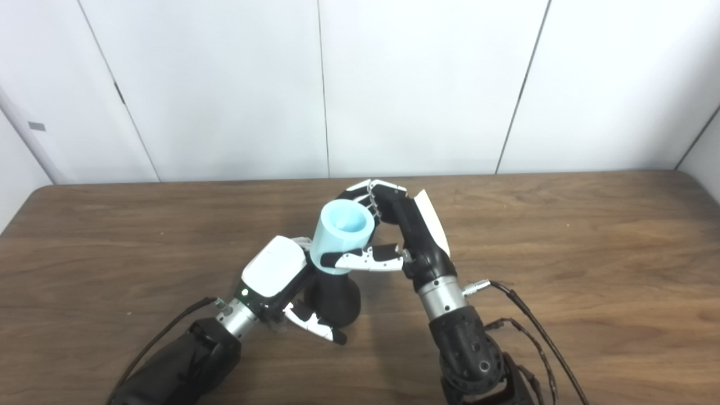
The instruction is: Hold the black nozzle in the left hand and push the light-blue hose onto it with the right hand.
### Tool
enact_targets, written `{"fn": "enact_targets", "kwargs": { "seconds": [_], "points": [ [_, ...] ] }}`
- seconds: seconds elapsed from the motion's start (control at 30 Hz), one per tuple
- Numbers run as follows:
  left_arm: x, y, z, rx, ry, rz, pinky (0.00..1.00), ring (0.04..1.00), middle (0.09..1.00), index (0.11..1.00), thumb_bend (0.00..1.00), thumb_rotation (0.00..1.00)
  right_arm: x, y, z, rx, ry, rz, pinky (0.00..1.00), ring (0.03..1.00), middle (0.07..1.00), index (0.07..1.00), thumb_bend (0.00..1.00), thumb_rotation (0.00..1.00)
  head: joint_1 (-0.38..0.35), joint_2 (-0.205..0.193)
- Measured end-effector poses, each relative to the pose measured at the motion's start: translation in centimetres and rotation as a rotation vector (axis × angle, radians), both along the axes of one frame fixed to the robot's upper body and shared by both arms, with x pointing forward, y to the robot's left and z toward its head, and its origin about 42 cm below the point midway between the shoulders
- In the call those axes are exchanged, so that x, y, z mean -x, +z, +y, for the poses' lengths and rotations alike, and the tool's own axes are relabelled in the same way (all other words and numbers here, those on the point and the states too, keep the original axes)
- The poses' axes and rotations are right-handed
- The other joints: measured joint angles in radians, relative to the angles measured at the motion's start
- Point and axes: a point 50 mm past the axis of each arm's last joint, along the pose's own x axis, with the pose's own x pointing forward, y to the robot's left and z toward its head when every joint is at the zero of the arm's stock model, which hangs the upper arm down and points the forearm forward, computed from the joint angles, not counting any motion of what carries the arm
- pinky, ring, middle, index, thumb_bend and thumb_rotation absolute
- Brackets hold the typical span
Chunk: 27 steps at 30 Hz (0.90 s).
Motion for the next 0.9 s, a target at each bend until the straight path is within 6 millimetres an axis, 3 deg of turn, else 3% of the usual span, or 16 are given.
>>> {"fn": "enact_targets", "kwargs": {
  "seconds": [0.47, 0.9],
  "points": [
    [0.0, 0.0, 0.0, -0.005, 0.001, 0.003, 0.62, 0.467, 0.449, 0.514, 0.50, 0.00, 0.2, 0.1, 0.1, 0.084, 0.021, -0.022, 0.26, 0.378, 0.461, 0.544, 0.51, 0.00, -0.005, 0.003],
    [0.0, 0.0, 0.0, -0.008, 0.002, 0.004, 0.62, 0.469, 0.454, 0.508, 0.50, 0.00, 0.0, 1.0, -0.3, 0.340, 0.024, -0.188, 0.27, 0.377, 0.467, 0.542, 0.51, 0.00, -0.011, 0.002]
  ]
}}
